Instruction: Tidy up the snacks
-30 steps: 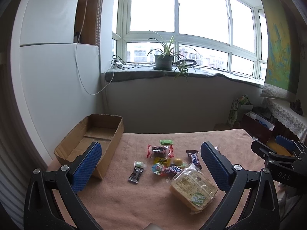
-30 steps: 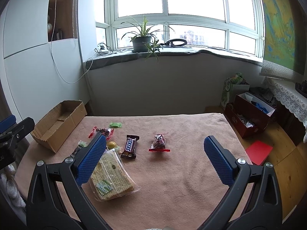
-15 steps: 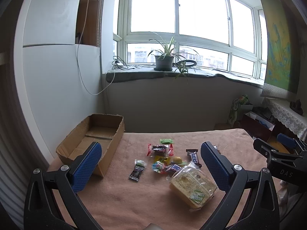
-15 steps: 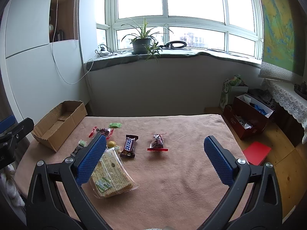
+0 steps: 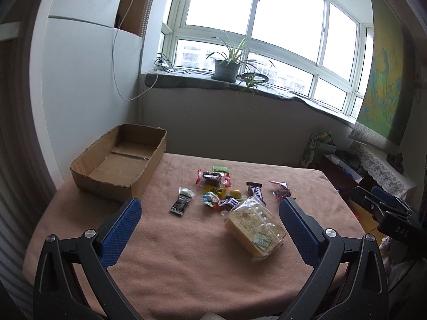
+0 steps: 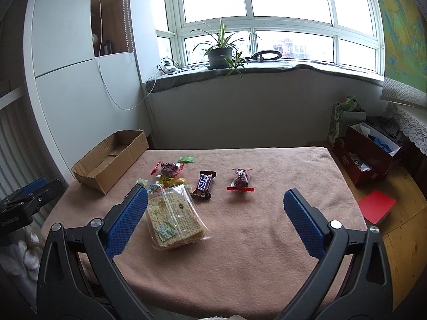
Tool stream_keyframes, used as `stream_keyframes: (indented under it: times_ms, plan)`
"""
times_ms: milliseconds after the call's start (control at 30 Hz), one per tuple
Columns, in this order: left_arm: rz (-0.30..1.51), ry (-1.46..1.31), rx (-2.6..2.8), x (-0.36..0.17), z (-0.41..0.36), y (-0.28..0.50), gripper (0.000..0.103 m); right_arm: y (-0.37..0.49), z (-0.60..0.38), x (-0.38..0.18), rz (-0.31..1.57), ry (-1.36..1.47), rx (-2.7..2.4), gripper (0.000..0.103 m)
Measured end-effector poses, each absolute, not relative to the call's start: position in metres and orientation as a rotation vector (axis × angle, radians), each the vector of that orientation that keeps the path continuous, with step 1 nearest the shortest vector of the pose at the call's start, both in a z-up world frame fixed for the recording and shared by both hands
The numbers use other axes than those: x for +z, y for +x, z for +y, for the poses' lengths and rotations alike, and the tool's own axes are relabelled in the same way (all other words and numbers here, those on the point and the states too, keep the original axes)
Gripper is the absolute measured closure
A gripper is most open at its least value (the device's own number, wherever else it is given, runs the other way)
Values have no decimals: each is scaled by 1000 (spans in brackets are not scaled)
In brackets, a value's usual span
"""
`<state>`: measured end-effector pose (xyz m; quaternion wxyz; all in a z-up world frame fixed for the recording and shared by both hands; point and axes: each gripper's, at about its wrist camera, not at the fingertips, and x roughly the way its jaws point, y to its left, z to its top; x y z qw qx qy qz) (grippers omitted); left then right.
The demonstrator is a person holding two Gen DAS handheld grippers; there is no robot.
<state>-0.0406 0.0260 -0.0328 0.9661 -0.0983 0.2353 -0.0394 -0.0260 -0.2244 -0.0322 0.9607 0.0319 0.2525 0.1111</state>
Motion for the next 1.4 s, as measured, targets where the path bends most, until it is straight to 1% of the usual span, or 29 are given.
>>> stream_keyframes:
  times_ms: [133, 233, 400, 433, 567, 600, 700, 733, 867, 900, 933, 1000, 1067, 1100, 1167, 1200, 1233, 1267, 1333, 1400]
  plan:
    - [505, -206, -83, -46, 32, -51, 1, -28, -222, -41, 546, 69, 262, 0]
    - [554, -257, -111, -50, 36, -47, 7, -27, -221, -44, 569, 73, 270, 0]
    - [586, -257, -144, -56, 26, -37, 8, -18, -222, -47, 586, 62, 281, 0]
    - [600, -260, -155, -58, 24, -34, 12, -14, -223, -48, 595, 66, 286, 0]
    - [641, -273, -213, -70, 10, -14, 20, 11, -222, -55, 643, 78, 318, 0]
    - [664, -279, -225, -73, 8, -9, 24, 18, -222, -58, 660, 85, 329, 0]
    - [721, -324, -257, -87, 4, 7, 32, 42, -219, -73, 726, 111, 382, 0]
    - [743, -340, -264, -94, 3, 13, 35, 50, -216, -78, 752, 117, 403, 4]
    - [832, -403, -297, -119, 0, 29, 38, 84, -206, -105, 863, 142, 484, 12]
    - [853, -418, -307, -124, -2, 32, 44, 92, -203, -112, 895, 151, 502, 12]
    - [872, -433, -313, -128, -3, 35, 47, 100, -201, -119, 923, 162, 520, 12]
    - [899, -458, -326, -136, -3, 41, 48, 112, -196, -130, 969, 178, 550, 14]
    - [921, -467, -327, -141, -4, 47, 50, 121, -192, -138, 1005, 194, 580, 22]
    - [931, -470, -331, -142, -5, 50, 51, 125, -191, -142, 1021, 203, 598, 24]
    - [947, -472, -348, -145, -8, 54, 51, 130, -189, -147, 1045, 214, 622, 26]
    - [951, -472, -358, -145, -10, 56, 55, 132, -187, -150, 1056, 216, 629, 26]
    - [954, -470, -367, -145, -12, 58, 57, 133, -187, -152, 1070, 217, 637, 29]
    - [957, -465, -376, -146, -13, 60, 58, 135, -185, -155, 1083, 219, 646, 35]
    - [956, -447, -382, -146, -15, 63, 60, 135, -182, -160, 1110, 234, 681, 45]
    - [958, -431, -385, -146, -16, 64, 60, 131, -181, -159, 1115, 235, 698, 46]
